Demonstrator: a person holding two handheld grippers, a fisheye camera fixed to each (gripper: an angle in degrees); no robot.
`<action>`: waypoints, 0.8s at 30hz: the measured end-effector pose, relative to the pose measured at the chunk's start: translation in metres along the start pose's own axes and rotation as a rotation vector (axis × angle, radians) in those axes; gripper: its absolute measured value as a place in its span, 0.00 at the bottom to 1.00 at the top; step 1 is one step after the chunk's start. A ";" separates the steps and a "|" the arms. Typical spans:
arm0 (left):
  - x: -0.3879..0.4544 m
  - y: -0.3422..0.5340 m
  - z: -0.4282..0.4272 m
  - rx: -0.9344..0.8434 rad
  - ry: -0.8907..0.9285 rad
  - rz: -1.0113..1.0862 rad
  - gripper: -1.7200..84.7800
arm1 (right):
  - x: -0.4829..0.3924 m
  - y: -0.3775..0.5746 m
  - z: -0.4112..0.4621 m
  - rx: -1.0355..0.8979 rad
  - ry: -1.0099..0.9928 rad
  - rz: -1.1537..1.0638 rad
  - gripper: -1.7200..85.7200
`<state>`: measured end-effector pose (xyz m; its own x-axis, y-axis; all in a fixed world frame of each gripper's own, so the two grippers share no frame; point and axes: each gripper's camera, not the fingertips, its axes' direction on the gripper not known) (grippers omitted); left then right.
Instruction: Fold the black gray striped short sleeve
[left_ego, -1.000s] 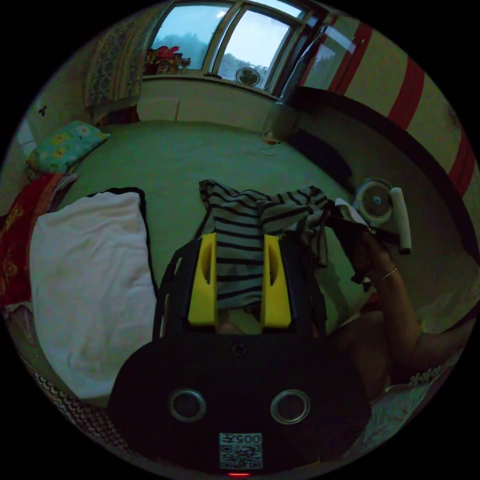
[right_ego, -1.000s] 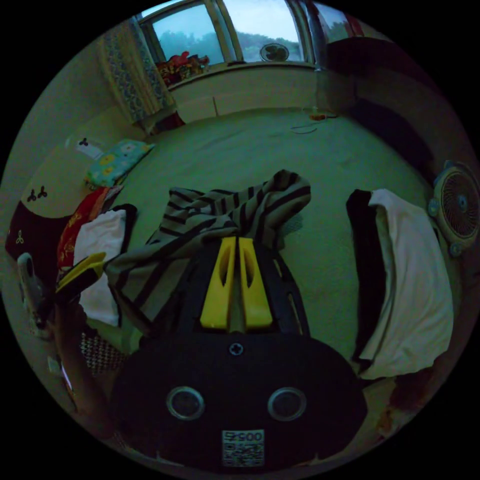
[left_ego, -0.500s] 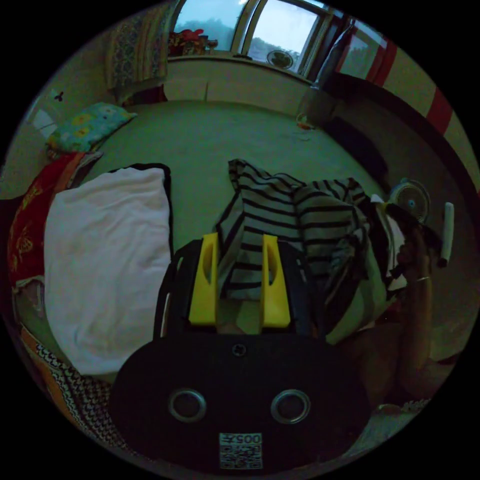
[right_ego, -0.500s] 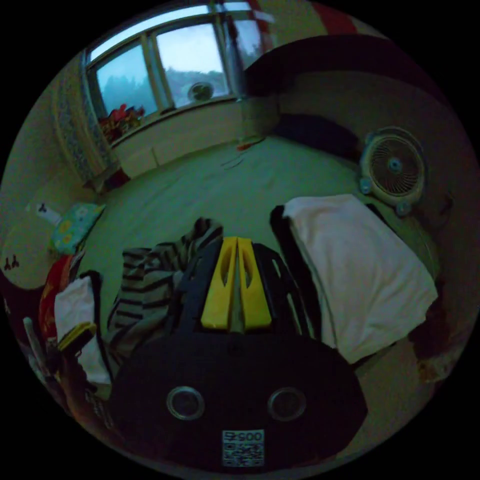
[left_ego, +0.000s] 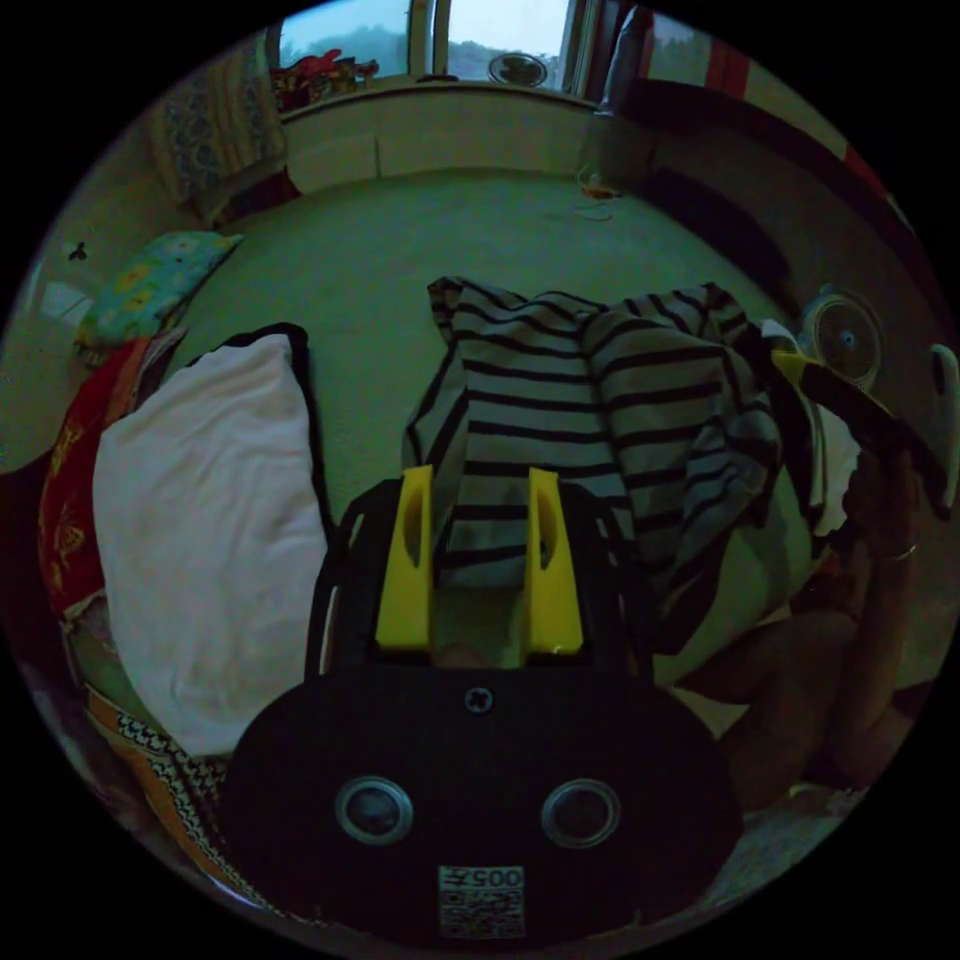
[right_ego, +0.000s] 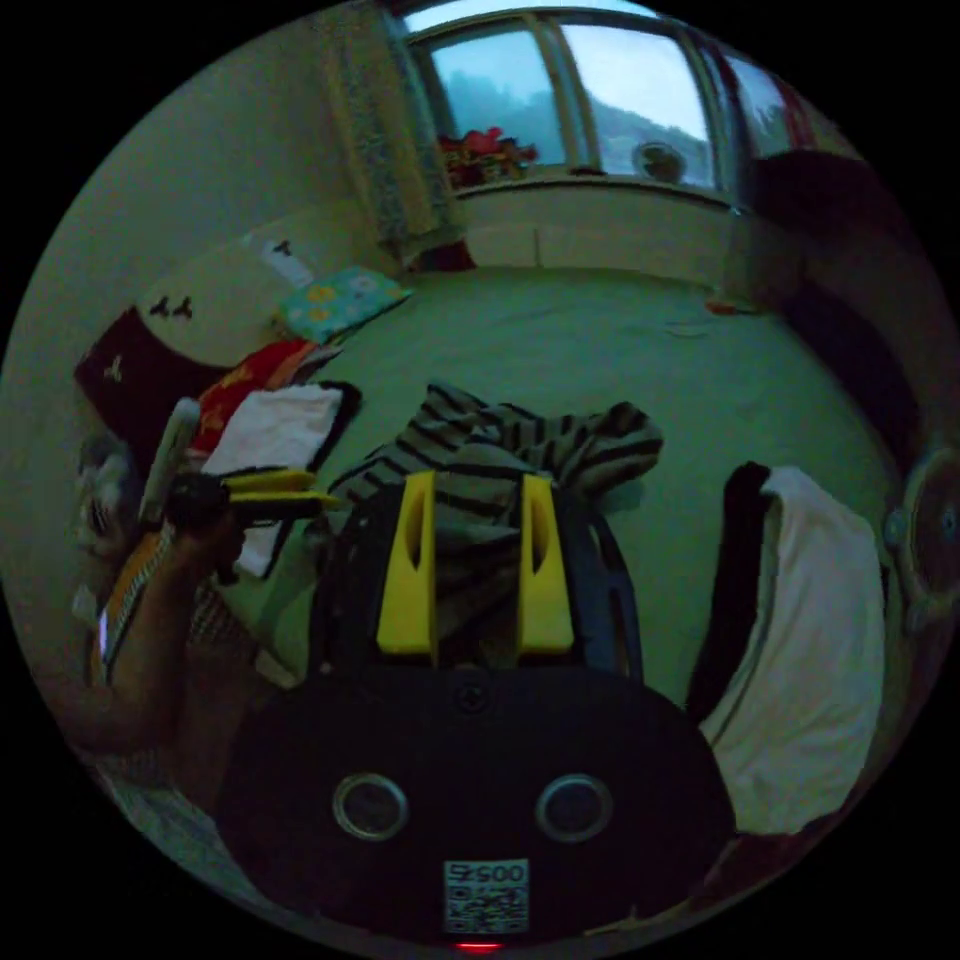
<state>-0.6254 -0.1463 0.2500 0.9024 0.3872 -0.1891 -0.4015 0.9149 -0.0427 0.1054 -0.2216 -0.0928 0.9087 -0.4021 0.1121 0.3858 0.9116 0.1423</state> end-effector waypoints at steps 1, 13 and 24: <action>0.003 -0.002 0.000 -0.001 -0.010 0.011 0.20 | -0.011 0.001 -0.005 0.032 -0.057 -0.109 0.16; 0.048 0.003 -0.001 -0.023 0.028 0.317 0.27 | -0.064 0.004 0.003 -0.129 -0.080 -0.387 0.19; 0.076 -0.030 0.012 -0.070 0.089 0.383 0.16 | -0.025 0.002 -0.016 -0.007 0.119 -0.150 0.00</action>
<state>-0.5432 -0.1432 0.2489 0.6696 0.6842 -0.2888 -0.7185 0.6953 -0.0185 0.0859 -0.2086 -0.1107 0.8534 -0.5206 -0.0274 0.5188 0.8430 0.1419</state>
